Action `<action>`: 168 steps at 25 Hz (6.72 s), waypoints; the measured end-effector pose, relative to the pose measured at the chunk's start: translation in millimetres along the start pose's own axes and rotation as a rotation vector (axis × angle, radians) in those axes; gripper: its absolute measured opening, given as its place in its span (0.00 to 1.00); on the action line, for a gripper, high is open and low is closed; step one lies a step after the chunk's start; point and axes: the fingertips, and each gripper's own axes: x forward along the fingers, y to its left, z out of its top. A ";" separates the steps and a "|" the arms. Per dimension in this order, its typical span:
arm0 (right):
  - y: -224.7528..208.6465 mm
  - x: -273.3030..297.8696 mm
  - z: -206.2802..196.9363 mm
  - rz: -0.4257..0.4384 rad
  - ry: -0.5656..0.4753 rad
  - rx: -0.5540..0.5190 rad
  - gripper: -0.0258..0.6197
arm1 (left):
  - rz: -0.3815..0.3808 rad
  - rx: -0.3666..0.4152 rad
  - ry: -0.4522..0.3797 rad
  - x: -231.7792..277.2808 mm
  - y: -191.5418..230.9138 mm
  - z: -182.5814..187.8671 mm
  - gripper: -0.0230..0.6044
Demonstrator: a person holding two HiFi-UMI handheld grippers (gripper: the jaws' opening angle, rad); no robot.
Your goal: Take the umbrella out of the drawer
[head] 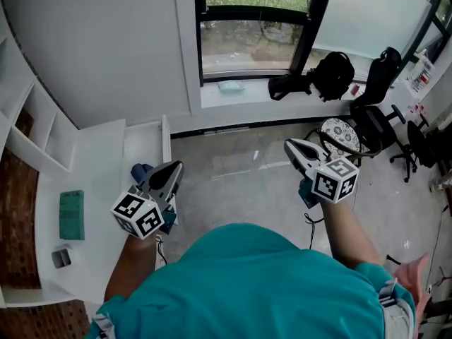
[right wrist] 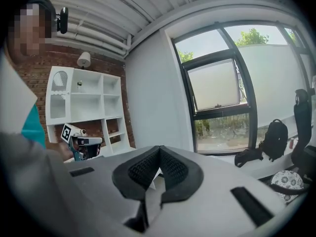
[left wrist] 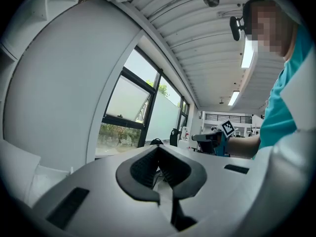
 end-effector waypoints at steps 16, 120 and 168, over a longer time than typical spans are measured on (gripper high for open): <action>-74.3 102.2 12.9 0.129 0.020 0.011 0.07 | 0.128 -0.032 -0.002 43.7 53.9 -2.4 0.06; 257.1 499.0 -490.2 1.937 0.354 -2.534 0.51 | 1.133 -0.639 -0.292 -243.4 227.5 -240.6 0.06; -22.0 462.8 -97.2 0.725 0.575 -1.245 0.46 | 0.408 -0.155 -0.100 48.5 298.8 13.0 0.06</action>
